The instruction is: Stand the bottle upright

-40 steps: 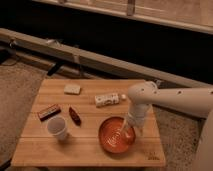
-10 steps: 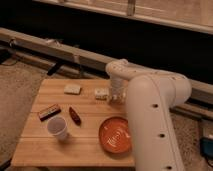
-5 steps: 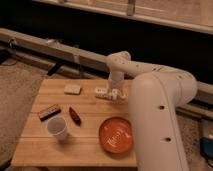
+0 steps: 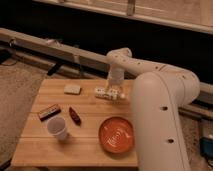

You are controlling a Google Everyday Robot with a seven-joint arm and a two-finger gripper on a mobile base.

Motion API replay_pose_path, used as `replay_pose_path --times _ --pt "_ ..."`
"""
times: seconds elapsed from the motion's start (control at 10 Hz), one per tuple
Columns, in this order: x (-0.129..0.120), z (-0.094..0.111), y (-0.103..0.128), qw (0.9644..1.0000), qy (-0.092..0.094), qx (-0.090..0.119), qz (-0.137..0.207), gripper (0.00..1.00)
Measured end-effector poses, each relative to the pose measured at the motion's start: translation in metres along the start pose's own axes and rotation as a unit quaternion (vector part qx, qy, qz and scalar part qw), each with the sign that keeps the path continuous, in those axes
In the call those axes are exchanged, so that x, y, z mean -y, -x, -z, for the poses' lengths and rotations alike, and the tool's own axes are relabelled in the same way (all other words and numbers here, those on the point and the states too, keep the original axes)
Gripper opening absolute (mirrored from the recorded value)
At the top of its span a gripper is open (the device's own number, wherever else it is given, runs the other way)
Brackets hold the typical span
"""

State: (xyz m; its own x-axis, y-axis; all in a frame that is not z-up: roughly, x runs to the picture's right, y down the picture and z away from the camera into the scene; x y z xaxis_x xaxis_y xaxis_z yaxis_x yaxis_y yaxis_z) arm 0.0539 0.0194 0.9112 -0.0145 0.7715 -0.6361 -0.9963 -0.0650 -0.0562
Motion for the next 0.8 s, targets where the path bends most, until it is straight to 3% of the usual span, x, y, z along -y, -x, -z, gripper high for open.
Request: replay_pose_path --times 0.4,0.8 --pt "-0.023 -0.016 0.024 0.9989 0.001 0.045 -0.015 0.63" --pt "-0.036 -0.008 0.05 0.9948 0.014 0.09 -0.045 0.63"
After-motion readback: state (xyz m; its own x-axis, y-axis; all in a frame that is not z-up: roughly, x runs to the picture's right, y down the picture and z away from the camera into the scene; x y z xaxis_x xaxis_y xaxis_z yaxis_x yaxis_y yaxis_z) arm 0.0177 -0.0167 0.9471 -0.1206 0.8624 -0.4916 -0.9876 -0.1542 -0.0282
